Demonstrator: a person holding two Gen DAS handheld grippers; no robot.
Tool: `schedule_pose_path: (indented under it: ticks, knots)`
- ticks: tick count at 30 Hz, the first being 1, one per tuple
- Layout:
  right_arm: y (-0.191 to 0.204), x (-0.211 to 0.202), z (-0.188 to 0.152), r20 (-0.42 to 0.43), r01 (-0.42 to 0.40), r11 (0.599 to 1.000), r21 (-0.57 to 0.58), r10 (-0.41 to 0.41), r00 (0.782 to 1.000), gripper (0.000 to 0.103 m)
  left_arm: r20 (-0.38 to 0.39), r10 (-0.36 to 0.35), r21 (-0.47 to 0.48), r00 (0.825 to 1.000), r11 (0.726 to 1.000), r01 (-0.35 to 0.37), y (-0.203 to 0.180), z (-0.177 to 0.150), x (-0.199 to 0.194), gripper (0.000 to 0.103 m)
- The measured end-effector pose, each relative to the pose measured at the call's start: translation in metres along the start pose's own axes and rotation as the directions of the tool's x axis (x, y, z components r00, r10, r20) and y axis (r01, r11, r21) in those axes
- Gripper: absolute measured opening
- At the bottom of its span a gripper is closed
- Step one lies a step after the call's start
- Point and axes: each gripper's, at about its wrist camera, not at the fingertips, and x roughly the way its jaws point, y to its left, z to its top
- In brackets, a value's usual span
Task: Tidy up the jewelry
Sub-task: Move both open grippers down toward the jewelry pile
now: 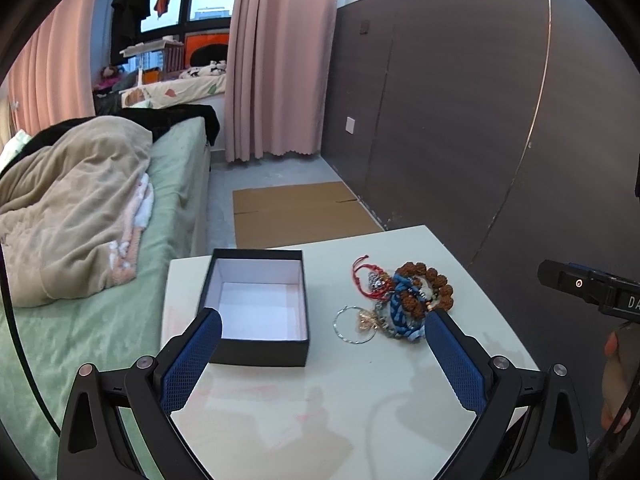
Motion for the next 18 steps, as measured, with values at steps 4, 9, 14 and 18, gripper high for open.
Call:
schedule_pose_path:
  ticks: [4, 9, 14, 18]
  knots:
    - [-0.014, 0.001, 0.005, -0.007, 0.008, 0.999, 0.042, -0.008, 1.000, 0.103, -0.011, -0.018, -0.002, 1.000, 1.000, 0.018, -0.009, 0.003, 0.011, 0.101]
    - [-0.037, 0.004, 0.010, -0.019, 0.018, 0.993, 0.114, -0.016, 1.000, 0.103, -0.021, -0.049, 0.008, 0.999, 0.999, 0.049, -0.022, 0.003, 0.024, 0.101]
    - [-0.058, 0.008, 0.015, -0.031, 0.021, 0.984, 0.177, -0.016, 0.999, 0.103, -0.029, -0.068, 0.053, 0.997, 0.996, 0.070, -0.037, 0.003, 0.036, 0.095]
    - [-0.067, 0.010, 0.018, -0.033, 0.018, 0.979, 0.205, -0.011, 0.999, 0.103, -0.075, -0.110, 0.057, 0.991, 0.992, 0.114, -0.047, 0.001, 0.052, 0.082]
